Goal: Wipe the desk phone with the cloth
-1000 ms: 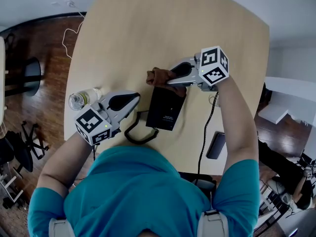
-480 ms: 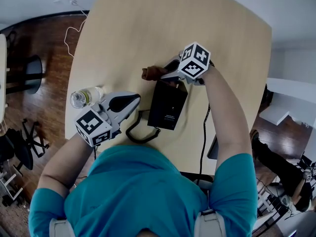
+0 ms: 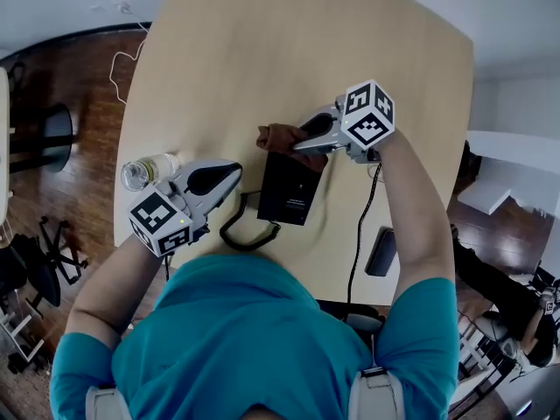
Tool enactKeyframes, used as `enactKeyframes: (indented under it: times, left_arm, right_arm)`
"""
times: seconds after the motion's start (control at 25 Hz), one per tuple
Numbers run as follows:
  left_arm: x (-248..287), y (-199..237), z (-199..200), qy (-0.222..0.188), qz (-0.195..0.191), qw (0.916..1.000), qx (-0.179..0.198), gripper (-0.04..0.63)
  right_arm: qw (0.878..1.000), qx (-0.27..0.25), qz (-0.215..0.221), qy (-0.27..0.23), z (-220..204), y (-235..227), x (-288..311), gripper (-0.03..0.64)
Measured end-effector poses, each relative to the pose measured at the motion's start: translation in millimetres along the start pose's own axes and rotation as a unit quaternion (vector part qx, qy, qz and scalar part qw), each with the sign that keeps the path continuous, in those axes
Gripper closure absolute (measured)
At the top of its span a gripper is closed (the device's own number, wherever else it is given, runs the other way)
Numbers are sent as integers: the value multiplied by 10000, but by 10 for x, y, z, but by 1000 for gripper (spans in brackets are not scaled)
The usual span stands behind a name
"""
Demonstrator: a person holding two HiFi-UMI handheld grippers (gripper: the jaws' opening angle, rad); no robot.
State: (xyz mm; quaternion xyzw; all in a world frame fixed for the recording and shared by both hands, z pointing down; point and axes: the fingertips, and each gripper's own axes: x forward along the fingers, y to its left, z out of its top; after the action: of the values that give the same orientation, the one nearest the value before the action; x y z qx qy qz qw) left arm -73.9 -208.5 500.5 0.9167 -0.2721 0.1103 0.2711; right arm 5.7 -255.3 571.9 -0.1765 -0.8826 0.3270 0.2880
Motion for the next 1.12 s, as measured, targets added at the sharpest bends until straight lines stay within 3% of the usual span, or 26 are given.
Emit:
enactKeyframes:
  times: [0.12,0.24,0.4,0.64,0.76,0.88,1.0,1.12]
  left_arm:
    - [-12,-59,10,64,-28,9999,87,591]
    - [-29,-81,27,119,-1,9999,111,591]
    - [21,-120,40,176,3,9998,76,591]
    - [211,-260,-21,486,5,9986,220,591]
    - [306,-327,-26,650,17,9974,313,591]
    - [352,-392,-37,806,-23,9957,446,591]
    - [393,-444,-66,916,-49,9944,527,591]
    - [416,-509,-59,1021,-96,9926,655,591]
  right_arm:
    - [9985,302,-224,-391,-212,9,-221,508]
    - [9889,276,-1049,-1019,-380,-19,-562,506]
    - [9385,567,-2438,-2379,-499,31,-864,506]
    - [8771,1212,-2998,-3553,-684,-18,-672,506]
    - [8633,1399,-3251,-3598,-776,-174,-630,506]
    - [8604,1300,-3618,-3347,-811,-284,-562,509]
    - [8611,971,-4249,-2619,-830,-404,-507,509]
    - [8538,600,-4813,-1891,-825,-457,-499,508]
